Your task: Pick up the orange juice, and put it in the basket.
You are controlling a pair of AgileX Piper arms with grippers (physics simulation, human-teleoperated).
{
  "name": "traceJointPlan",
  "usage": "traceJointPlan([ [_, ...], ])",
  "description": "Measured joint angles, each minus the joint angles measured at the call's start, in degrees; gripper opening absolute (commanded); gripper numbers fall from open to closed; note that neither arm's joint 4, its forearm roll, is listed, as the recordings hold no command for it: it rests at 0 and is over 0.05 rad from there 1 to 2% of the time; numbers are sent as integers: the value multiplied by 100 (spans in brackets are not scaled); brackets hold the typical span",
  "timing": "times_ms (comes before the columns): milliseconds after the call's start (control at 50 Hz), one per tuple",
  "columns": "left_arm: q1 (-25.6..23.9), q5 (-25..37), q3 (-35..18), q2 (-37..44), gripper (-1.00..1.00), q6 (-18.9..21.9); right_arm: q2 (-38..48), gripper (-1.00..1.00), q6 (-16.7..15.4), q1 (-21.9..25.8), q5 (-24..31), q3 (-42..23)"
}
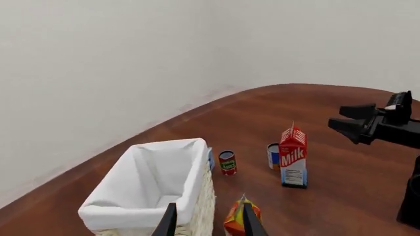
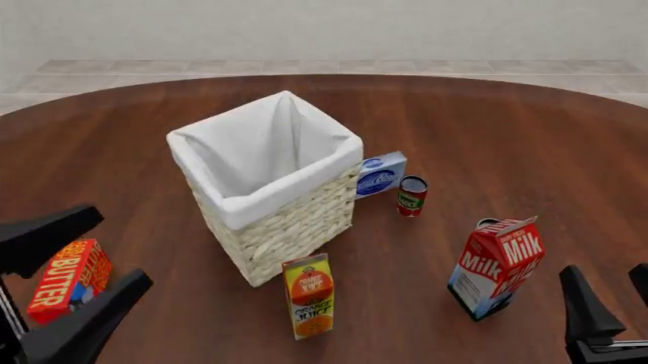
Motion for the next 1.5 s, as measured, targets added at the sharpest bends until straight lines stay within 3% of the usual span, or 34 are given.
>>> traceJointPlan([
  [700,-841,-467,96,1378,100,306,6,100,-18,41,15,0],
  [1500,-805,-1606,602,2662,100,93,14,100,-49,37,27,0],
])
